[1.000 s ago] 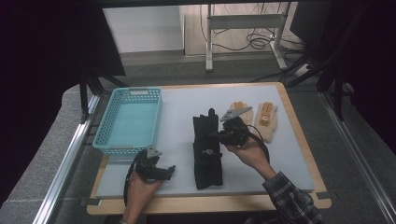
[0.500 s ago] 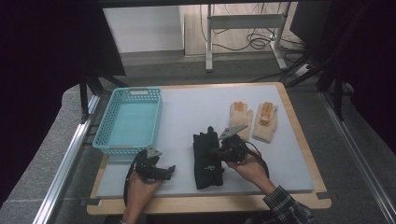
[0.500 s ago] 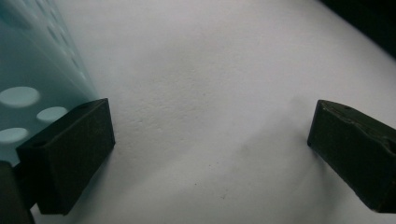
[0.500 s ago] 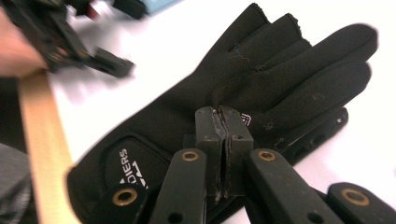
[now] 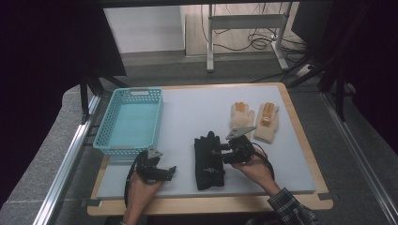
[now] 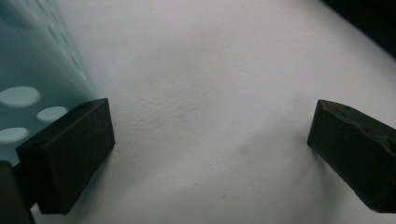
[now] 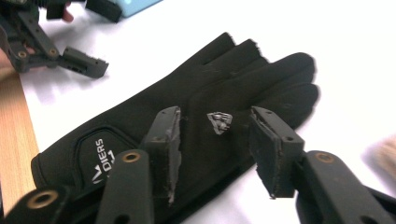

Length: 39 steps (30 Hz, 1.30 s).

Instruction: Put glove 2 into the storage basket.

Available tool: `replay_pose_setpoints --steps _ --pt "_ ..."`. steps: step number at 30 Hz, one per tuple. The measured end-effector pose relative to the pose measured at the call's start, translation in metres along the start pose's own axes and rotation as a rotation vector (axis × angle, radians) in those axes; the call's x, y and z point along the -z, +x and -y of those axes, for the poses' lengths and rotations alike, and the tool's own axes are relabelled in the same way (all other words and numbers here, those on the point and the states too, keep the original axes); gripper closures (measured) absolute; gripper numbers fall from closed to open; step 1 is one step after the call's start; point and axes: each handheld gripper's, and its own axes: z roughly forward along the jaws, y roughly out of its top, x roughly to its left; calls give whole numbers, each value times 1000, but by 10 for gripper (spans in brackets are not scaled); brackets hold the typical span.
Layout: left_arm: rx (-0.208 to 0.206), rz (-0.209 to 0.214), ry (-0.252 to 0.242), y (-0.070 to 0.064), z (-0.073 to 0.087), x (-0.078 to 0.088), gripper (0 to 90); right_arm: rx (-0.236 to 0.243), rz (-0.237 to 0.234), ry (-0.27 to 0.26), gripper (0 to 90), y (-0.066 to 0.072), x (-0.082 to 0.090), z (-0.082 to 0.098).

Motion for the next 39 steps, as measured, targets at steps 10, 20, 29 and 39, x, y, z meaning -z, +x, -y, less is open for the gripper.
replay_pose_setpoints --steps 10,20,29,39 --pt "6 14 14 1 3 8 50 -77 14 -8 494 -17 12 30" --pt "-5 -11 20 7 12 18 46 -9 -25 25 867 1 1 56" --pt "-2 -9 -3 15 23 22 21 38 -45 43 880 17 -15 52" --pt "-27 18 -28 21 28 24 54 50 -82 45 863 31 -32 41"
